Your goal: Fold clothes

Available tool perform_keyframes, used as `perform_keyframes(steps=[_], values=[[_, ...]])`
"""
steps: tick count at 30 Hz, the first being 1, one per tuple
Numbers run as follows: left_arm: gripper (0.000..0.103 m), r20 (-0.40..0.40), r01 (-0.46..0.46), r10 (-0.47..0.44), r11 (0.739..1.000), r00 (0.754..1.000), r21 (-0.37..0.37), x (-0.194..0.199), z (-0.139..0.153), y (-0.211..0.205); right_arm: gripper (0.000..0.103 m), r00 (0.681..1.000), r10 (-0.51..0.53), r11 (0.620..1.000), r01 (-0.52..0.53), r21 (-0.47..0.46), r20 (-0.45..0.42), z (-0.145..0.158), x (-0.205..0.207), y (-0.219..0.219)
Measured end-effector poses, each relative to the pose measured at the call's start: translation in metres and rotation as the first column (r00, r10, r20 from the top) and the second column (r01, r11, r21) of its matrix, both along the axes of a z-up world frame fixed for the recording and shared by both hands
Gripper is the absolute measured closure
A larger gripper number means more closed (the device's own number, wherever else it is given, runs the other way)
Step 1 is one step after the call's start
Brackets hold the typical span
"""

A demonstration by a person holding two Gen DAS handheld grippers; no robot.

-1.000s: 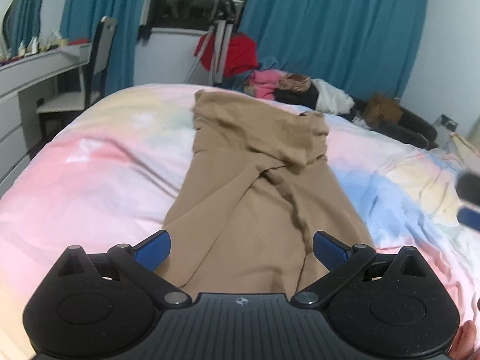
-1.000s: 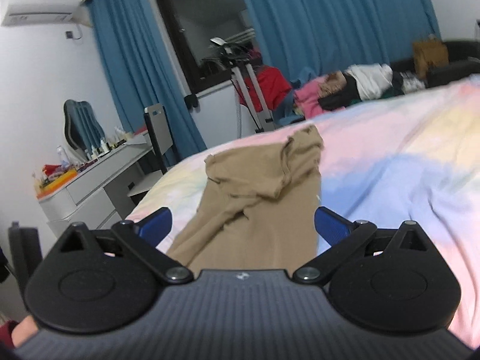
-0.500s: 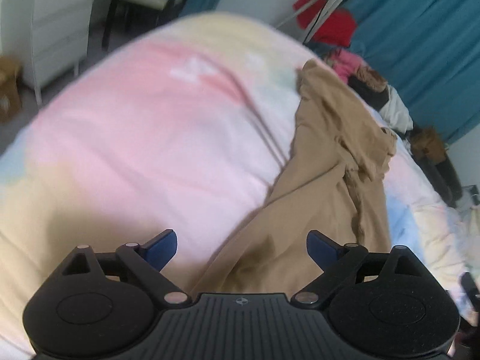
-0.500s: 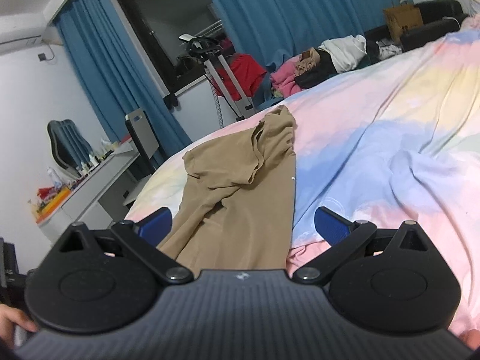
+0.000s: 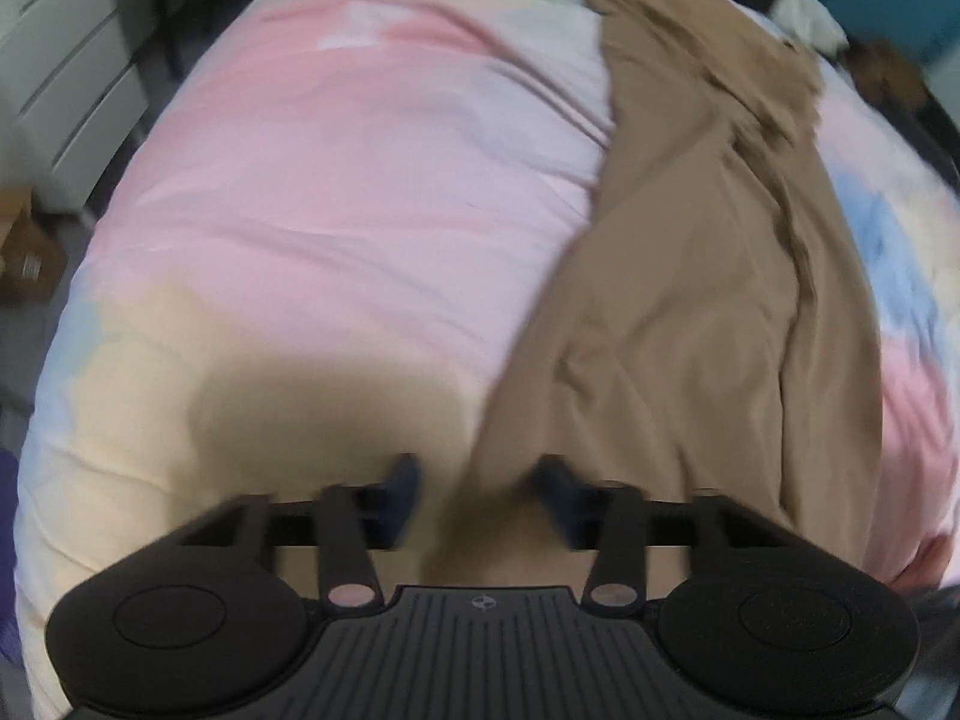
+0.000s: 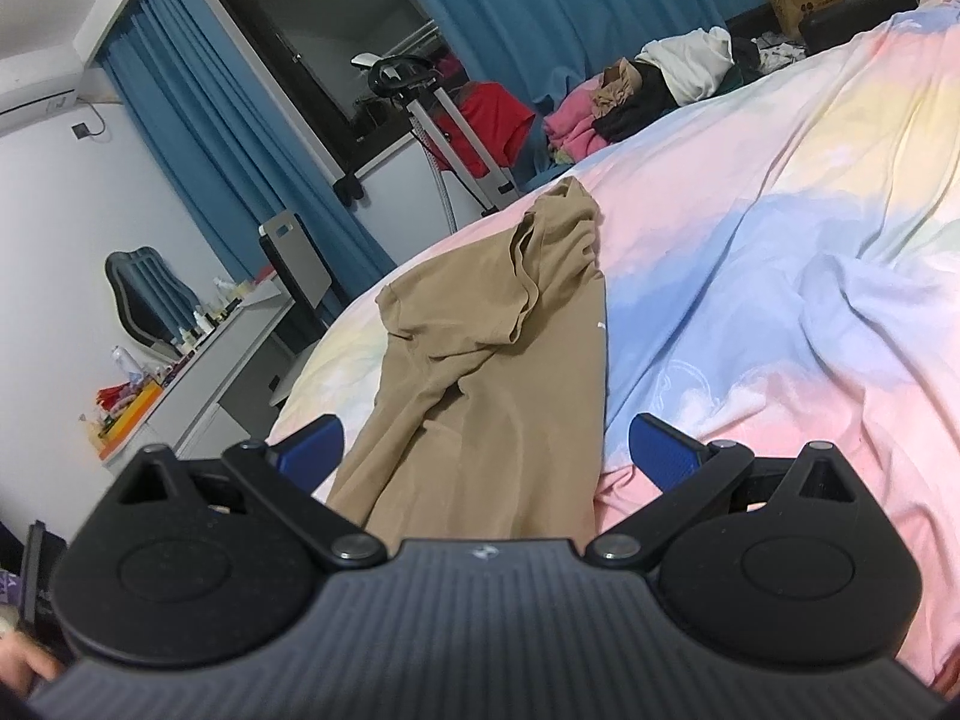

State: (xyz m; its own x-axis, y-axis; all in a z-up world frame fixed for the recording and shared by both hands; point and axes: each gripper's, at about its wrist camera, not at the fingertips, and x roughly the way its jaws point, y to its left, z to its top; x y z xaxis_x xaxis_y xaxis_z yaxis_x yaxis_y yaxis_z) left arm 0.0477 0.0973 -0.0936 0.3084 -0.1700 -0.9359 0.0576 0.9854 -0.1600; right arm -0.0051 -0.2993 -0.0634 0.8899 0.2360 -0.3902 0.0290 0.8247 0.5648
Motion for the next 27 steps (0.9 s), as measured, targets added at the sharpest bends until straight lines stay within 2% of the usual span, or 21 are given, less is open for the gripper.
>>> perform_keyframes(steps=[1, 3, 5, 6, 8, 11, 13, 14, 15, 17, 20, 22, 23, 24, 26, 27], values=[[0.083, -0.004, 0.029, -0.029, 1.000, 1.000, 0.010, -0.003, 0.000, -0.004, 0.000, 1.000, 0.000, 1.000, 0.000, 0.006, -0.004, 0.000, 0.000, -0.001], [0.097, 0.001, 0.096, -0.097, 0.995, 0.995, 0.039, -0.011, 0.004, -0.013, 0.000, 1.000, -0.002, 1.000, 0.002, 0.019, -0.012, -0.001, -0.001, -0.003], [0.099, 0.067, 0.166, -0.175, 0.979, 0.982, 0.120, -0.026, 0.014, -0.028, 0.000, 1.000, -0.006, 1.000, 0.006, 0.019, -0.018, -0.001, -0.002, -0.004], [0.099, 0.107, 0.210, -0.228, 0.964, 0.968, 0.163, -0.036, 0.021, -0.037, 0.000, 1.000, -0.007, 1.000, 0.007, 0.017, -0.022, -0.001, -0.002, -0.005], [0.100, 0.182, 0.289, -0.338, 0.923, 0.923, 0.253, -0.056, 0.034, -0.055, 0.000, 1.000, -0.004, 1.000, 0.005, 0.019, -0.029, -0.003, -0.002, -0.005], [0.100, 0.270, 0.380, -0.501, 0.836, 0.823, 0.395, -0.087, 0.055, -0.083, 0.000, 0.999, 0.004, 1.000, -0.003, 0.025, -0.033, -0.003, -0.002, -0.005], [0.100, 0.284, 0.469, -0.595, 0.785, 0.752, 0.405, -0.106, 0.063, -0.104, 0.000, 0.999, 0.010, 1.000, -0.010, 0.016, -0.037, -0.004, -0.001, -0.004], [0.100, 0.282, 0.509, -0.622, 0.771, 0.731, 0.382, -0.112, 0.064, -0.112, 0.000, 0.999, 0.015, 1.000, -0.014, 0.009, -0.041, -0.004, -0.001, -0.003], [0.100, 0.277, 0.543, -0.636, 0.765, 0.720, 0.346, -0.118, 0.064, -0.120, 0.000, 0.999, 0.019, 1.000, -0.019, 0.005, -0.045, -0.004, 0.000, -0.002], [0.100, 0.256, 0.602, -0.644, 0.765, 0.721, 0.229, -0.122, 0.053, -0.132, 0.000, 0.998, 0.031, 1.000, -0.030, 0.007, -0.050, -0.005, 0.000, -0.001], [0.100, 0.186, 0.639, -0.653, 0.757, 0.734, 0.137, -0.116, 0.029, -0.143, 0.000, 0.997, 0.047, 0.999, -0.046, 0.006, -0.067, -0.007, 0.002, 0.000], [0.098, 0.157, 0.606, -0.613, 0.790, 0.774, 0.092, -0.105, 0.017, -0.136, 0.000, 0.994, 0.063, 0.998, -0.062, 0.011, -0.089, -0.010, 0.003, 0.000], [0.096, 0.148, 0.584, -0.583, 0.811, 0.799, 0.046, -0.097, 0.016, -0.127, 0.000, 0.992, 0.073, 0.997, -0.072, 0.015, -0.102, -0.012, 0.004, 0.001], [0.091, 0.137, 0.559, -0.553, 0.829, 0.822, -0.001, -0.089, 0.015, -0.118, 0.000, 0.990, 0.080, 0.997, -0.079, 0.021, -0.117, -0.014, 0.005, 0.001], [0.076, 0.141, 0.501, -0.487, 0.859, 0.862, -0.101, -0.080, 0.020, -0.099, 0.000, 0.985, 0.080, 0.996, -0.076, 0.036, -0.152, -0.018, 0.008, 0.001], [0.060, 0.166, 0.479, -0.457, 0.866, 0.874, -0.140, -0.078, 0.025, -0.089, 0.000, 0.983, 0.079, 0.996, -0.073, 0.041, -0.165, -0.019, 0.009, 0.001]])
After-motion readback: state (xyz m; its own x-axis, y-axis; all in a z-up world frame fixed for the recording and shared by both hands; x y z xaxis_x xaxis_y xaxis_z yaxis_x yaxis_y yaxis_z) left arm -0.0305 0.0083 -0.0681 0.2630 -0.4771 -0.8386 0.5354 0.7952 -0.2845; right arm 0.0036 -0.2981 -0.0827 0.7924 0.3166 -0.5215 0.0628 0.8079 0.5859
